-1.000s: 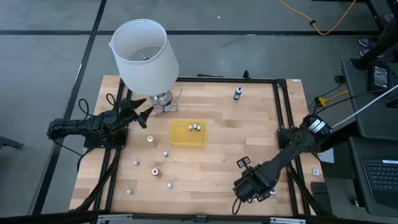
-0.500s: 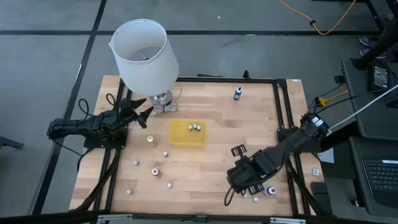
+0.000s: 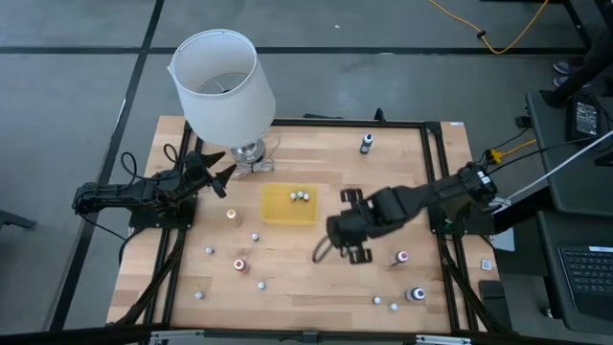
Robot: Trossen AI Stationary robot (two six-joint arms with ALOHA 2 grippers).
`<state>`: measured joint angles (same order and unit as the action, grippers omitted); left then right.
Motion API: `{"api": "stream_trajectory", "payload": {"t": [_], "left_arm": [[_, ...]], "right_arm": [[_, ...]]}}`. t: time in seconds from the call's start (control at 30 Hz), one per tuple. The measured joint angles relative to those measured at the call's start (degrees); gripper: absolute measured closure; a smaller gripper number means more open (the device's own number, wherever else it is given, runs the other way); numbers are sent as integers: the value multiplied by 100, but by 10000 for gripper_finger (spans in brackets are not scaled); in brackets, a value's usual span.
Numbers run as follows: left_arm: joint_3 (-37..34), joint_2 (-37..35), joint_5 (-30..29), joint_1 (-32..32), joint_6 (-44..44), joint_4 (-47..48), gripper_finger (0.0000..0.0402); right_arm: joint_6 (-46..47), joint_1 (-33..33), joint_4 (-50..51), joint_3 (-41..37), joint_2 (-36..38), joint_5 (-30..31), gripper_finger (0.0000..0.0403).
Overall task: Pick & Place food coloring
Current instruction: Put the red food coloring bottle into the yellow bin
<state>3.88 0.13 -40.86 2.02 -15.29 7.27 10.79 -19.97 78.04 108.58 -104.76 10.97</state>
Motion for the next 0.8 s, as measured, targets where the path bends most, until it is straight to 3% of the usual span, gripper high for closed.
{"api": "stream_trajectory", "payload": {"t": [0.3,0.8], "left_arm": [[0,1,2,0,0,0,90],[0,1,4,0,0,0,89]], "right_arm": [[-242,804,-910,57,-374,-51,340],[-241,1654,-1440,658,-1533,-394,338]]}}
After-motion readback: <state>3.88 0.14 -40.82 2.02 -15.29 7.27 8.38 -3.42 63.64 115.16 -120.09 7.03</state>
